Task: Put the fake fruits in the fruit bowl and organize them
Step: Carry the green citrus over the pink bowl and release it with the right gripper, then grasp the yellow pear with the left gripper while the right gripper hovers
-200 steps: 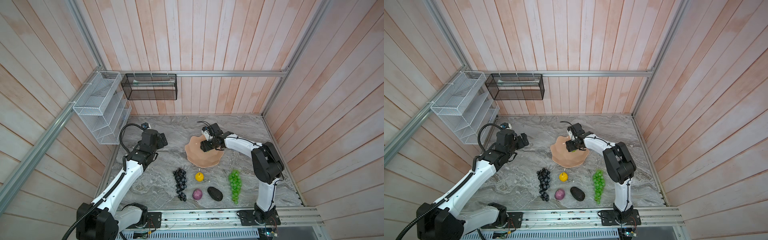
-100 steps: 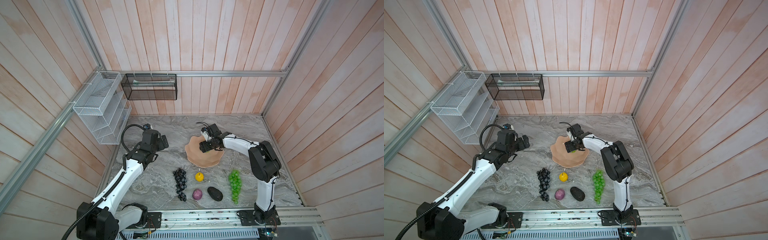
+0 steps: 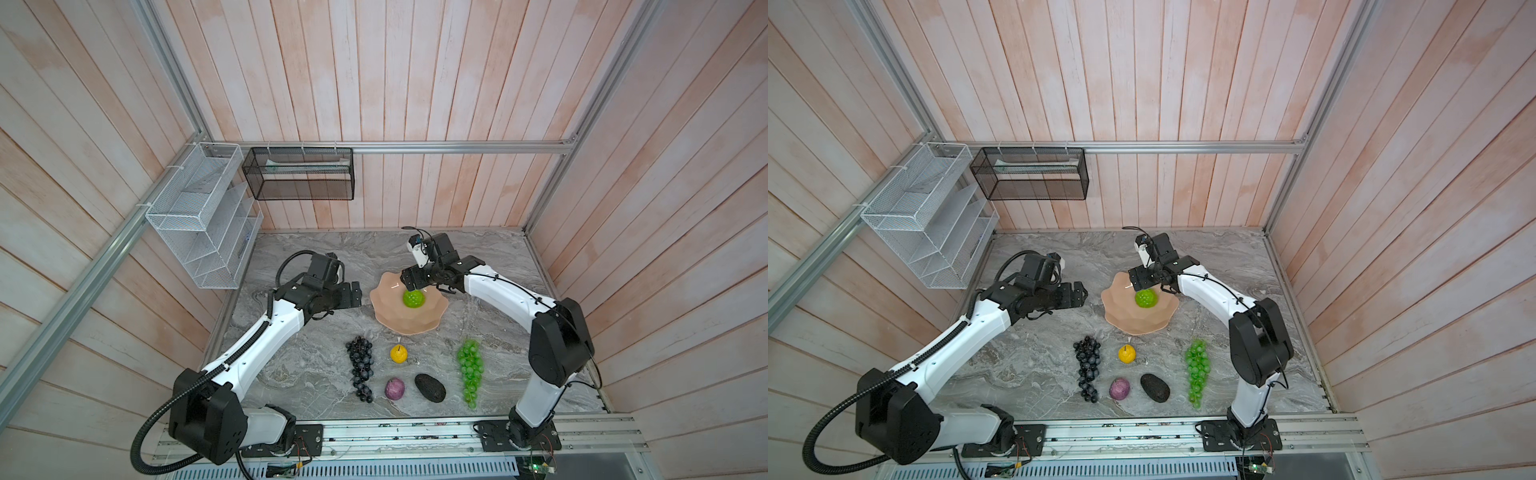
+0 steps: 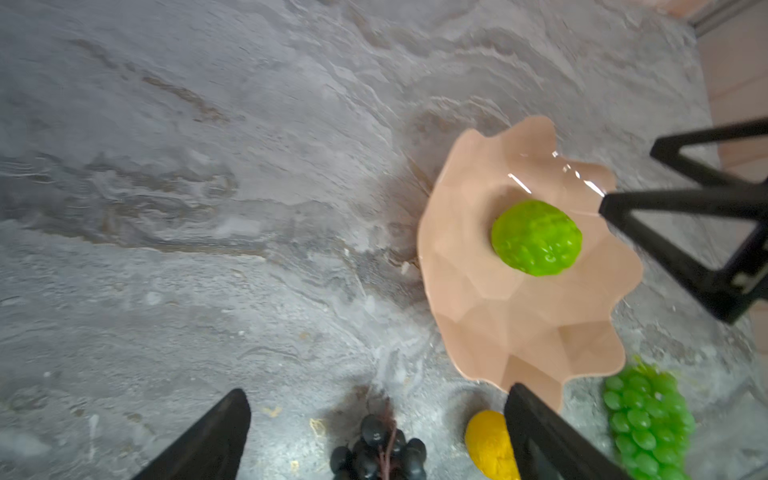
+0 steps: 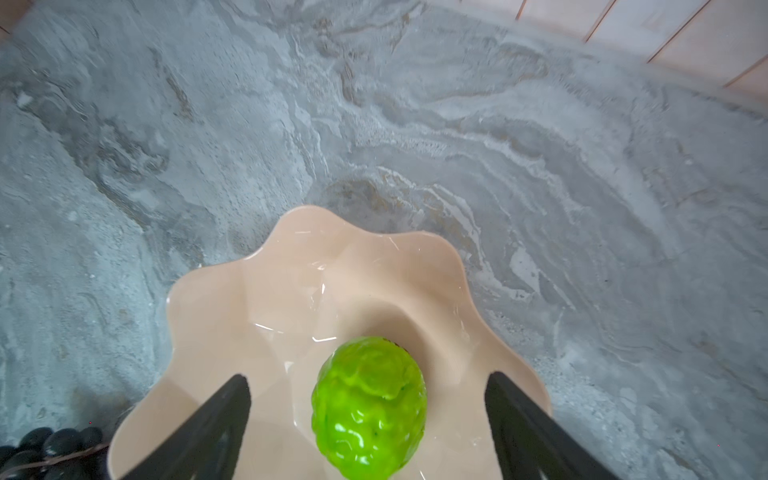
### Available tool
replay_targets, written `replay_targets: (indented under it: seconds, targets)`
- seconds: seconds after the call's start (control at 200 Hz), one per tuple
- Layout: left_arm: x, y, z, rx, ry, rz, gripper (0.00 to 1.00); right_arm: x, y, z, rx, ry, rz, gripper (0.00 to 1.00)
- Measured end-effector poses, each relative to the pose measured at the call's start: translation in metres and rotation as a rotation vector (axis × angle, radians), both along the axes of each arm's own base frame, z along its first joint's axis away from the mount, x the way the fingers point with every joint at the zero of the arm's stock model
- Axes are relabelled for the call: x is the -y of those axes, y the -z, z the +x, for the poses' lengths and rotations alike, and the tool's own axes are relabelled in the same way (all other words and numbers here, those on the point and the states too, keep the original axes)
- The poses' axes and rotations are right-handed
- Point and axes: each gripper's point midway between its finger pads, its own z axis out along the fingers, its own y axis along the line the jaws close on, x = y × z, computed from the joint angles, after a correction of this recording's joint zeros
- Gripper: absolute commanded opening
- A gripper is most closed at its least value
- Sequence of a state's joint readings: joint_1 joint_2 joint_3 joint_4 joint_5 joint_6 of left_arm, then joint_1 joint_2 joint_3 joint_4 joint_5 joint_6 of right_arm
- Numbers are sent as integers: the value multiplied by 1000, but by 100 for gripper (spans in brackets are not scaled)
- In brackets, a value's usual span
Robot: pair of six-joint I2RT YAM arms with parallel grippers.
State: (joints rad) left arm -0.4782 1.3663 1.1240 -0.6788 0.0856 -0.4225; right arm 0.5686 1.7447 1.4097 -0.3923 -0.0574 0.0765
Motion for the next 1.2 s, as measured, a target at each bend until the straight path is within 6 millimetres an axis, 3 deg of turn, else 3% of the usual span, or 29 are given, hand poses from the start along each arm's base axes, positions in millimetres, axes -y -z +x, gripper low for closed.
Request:
replay_targets:
  seconds: [0.11, 0.215, 0.45, 0.58, 0.9, 1.09, 1.2]
  targets:
    - [46, 13, -31, -57, 150, 0, 93, 12, -19, -15, 29, 9, 23, 88]
    - [82, 34, -60, -126, 270, 28, 90, 31, -23, -29, 30, 35, 36, 87]
    - [128, 71, -100, -226, 405, 115, 87, 86, -11, -51, 7, 152, 86, 86]
    - [135, 87, -106, -261, 423, 152, 82, 99, -6, -54, 1, 190, 110, 86]
    - [132, 125, -102, -318, 416, 242, 72, 92, -9, -51, 10, 184, 161, 84]
    - [132, 135, -102, -332, 415, 255, 67, 91, -4, -51, 6, 184, 174, 83]
    - [134, 136, -100, -324, 416, 251, 59, 89, 1, -52, -9, 181, 178, 83]
